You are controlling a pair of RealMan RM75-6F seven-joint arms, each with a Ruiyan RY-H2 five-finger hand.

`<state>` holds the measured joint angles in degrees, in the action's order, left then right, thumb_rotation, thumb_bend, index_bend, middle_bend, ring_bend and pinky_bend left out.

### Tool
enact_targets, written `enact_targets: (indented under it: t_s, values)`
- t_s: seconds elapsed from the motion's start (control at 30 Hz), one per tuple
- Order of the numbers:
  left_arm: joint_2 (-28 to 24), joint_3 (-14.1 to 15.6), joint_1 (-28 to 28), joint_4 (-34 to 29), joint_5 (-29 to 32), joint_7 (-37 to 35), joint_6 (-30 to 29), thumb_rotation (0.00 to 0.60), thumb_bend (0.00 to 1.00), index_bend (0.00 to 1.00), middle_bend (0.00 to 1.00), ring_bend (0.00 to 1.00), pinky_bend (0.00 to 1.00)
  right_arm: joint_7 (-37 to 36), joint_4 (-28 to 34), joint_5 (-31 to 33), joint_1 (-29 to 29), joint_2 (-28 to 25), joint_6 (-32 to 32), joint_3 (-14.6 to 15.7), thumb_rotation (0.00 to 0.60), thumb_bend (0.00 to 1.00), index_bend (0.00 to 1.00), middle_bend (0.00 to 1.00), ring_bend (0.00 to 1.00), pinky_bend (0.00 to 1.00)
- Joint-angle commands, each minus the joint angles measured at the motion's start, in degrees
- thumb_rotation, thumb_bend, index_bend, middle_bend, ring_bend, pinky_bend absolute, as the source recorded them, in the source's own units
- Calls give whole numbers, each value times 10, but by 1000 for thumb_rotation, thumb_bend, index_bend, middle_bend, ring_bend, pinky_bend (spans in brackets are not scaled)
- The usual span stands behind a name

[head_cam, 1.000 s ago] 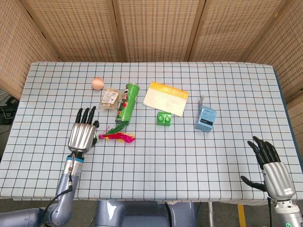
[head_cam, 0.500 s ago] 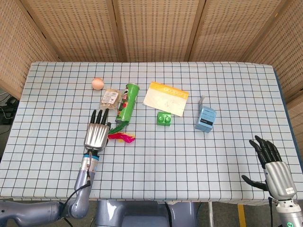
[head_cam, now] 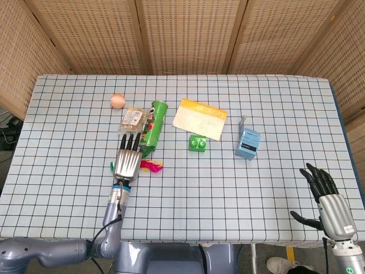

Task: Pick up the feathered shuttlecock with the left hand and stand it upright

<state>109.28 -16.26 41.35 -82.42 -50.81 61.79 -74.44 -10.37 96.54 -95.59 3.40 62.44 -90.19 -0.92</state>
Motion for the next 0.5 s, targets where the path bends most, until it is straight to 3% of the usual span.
enact_targets:
  t_s: [0.03,0.5]
  values:
    - [11,1,9,12,4,7,2,600,372,522,0,0,0,-5,-1,1,0,-1,-2,-1,600,66,90,0,0,89]
    - [35,4,25,44,21,18,0,600,368,509,0,0,0,-14,-2,1,0,-2,-5,-1,600,65,90,0,0,79]
